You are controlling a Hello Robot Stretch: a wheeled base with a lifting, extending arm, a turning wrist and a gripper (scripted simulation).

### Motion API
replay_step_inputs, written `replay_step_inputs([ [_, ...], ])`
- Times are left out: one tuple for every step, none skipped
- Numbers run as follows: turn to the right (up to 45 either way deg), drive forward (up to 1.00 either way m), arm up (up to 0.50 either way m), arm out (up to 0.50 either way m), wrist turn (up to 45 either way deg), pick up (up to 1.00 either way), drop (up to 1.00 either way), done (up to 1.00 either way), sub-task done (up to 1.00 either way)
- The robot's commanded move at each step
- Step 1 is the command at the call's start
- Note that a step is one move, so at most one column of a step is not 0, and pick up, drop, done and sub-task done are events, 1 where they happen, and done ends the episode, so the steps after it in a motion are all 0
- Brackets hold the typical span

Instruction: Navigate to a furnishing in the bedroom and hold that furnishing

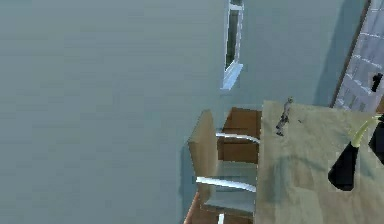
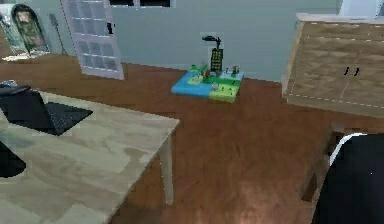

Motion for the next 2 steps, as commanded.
replay_step_inputs([
  [-42.0,0.0,0.0,0.0,0.0,0.0,0.0,0.0,0.0],
  [0.0,0.0,0.5,0.0,0.0,0.0,0.0,0.0,0.0],
])
